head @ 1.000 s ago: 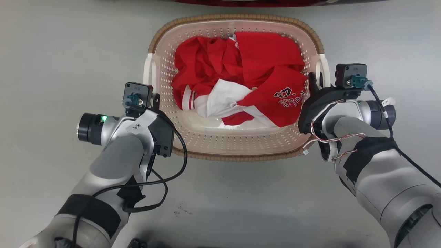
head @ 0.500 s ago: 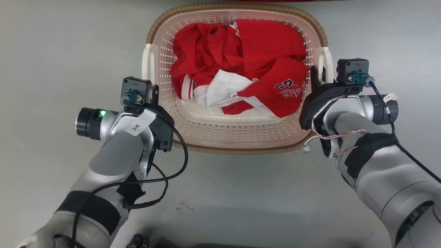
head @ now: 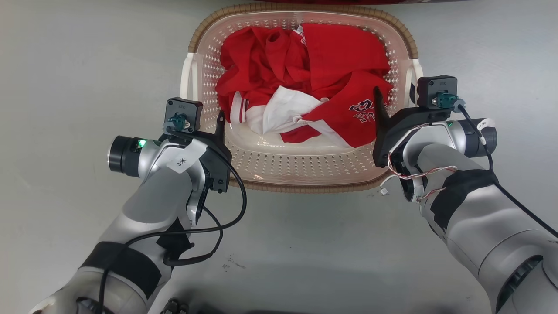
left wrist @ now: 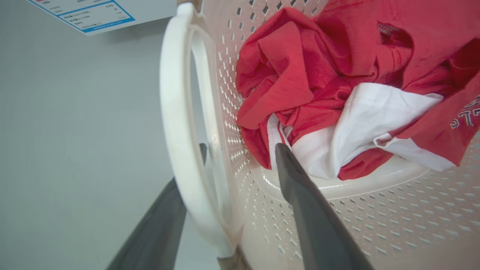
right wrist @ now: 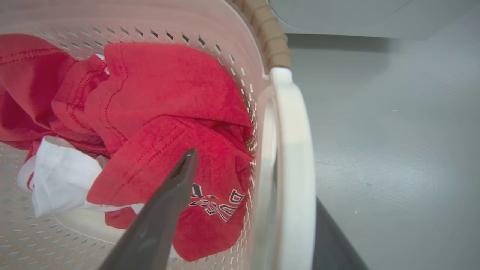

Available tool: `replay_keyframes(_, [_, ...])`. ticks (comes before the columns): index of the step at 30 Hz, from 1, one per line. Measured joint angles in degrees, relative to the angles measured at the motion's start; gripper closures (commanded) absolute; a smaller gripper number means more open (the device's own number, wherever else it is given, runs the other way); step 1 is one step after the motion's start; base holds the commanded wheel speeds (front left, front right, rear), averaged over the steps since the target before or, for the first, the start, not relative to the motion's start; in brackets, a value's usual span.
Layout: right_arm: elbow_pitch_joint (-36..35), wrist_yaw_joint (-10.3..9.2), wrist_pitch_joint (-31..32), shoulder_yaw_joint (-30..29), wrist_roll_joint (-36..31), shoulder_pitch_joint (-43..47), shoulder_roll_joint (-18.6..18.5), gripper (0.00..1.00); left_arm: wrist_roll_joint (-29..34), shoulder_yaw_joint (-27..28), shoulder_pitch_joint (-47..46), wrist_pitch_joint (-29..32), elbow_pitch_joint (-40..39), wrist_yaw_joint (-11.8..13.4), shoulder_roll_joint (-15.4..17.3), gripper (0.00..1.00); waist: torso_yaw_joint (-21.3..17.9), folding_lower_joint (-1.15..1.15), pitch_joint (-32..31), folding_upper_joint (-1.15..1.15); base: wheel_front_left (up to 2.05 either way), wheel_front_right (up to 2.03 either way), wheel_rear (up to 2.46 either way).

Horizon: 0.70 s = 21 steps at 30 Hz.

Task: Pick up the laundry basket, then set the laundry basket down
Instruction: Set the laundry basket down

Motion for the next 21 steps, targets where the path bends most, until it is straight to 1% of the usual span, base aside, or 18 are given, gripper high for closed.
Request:
replay_keyframes(1, [0.0, 0.01, -0.13, 0.09, -0.07, -0.01, 0.07, 0.0, -0.1, -0.04, 0.0, 0.0, 0.0, 0.01, -0.01, 0.0, -0.01, 0.0, -0.09, 0.0, 0.0, 0.0, 0.0])
replay_keyframes(8, [0.43, 0.04, -0.38, 0.4, -0.68, -0.05, 0.09, 0.0, -0.6, -0.19, 0.04, -0.01, 0.0, 0.09, -0.03, 0.0, -0.09, 0.0, -0.86, 0.0, 0.0, 0.0, 0.0])
replay_keyframes(12, [0.55, 0.05, -0.4, 0.48, -1.01, -0.05, 0.12, 0.0, -2.0, -0.29, 0.06, -0.03, -0.03, 0.49, -0.05, 0.0, -0.13, 0.0, -1.34, 0.0, 0.0, 0.0, 0.0])
replay_keyframes(21, [0.7, 0.05, -0.41, 0.51, -1.01, -0.05, 0.16, 0.0, -2.38, -0.78, 0.2, 0.0, -0.03, 0.54, -0.05, 0.0, -0.14, 0.0, -2.17, 0.0, 0.0, 0.0, 0.0])
